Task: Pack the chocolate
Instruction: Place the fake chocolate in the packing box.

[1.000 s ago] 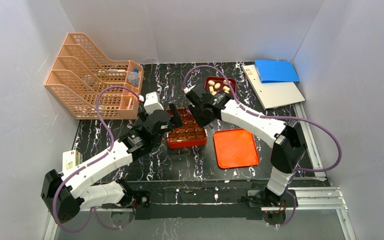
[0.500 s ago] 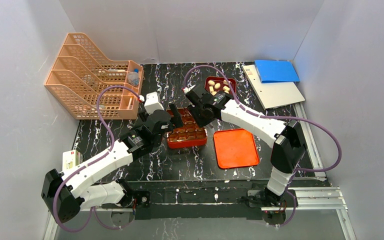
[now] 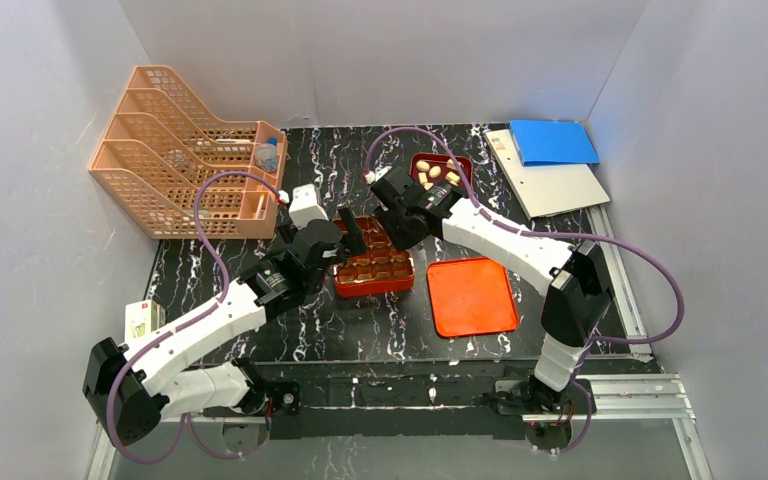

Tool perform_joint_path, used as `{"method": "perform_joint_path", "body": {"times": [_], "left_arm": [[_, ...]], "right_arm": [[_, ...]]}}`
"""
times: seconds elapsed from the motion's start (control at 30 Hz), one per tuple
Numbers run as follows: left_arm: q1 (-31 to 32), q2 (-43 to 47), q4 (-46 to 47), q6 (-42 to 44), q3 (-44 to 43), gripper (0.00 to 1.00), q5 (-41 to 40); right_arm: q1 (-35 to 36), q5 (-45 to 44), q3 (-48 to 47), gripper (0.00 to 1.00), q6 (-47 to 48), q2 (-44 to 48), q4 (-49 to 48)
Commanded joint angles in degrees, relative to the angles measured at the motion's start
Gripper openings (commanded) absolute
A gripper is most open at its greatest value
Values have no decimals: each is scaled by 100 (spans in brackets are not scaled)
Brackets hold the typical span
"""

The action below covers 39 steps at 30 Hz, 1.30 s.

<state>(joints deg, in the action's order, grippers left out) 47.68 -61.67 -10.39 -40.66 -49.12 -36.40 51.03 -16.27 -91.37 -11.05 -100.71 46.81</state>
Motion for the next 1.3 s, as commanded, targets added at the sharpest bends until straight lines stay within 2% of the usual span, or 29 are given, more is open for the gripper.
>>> {"method": "perform_joint_path", "body": {"times": [0.0, 0.27, 0.7, 0.97, 1.1, 1.27], "left_arm": [[-39, 1, -59, -13, 48, 97, -106], [-39, 32, -59, -14, 70, 97, -123], [-40, 24, -51, -38, 105, 97, -134], [-40, -21, 42, -65, 143, 97, -79], [-35, -21, 85, -59, 175, 97, -60], [-38, -46, 142, -10, 171, 97, -42]], "right_arm": [[17, -147, -293, 18, 73, 222, -225], [21, -125, -266, 1, 50, 395, -334], [19, -165, -238, 1, 35, 694, -391], [-8, -843, -49, 1, -29, 1123, -461], [-238, -1129, 70, 1, -68, 1197, -490], [-845, -941, 409, 1, -136, 1237, -714]]}}
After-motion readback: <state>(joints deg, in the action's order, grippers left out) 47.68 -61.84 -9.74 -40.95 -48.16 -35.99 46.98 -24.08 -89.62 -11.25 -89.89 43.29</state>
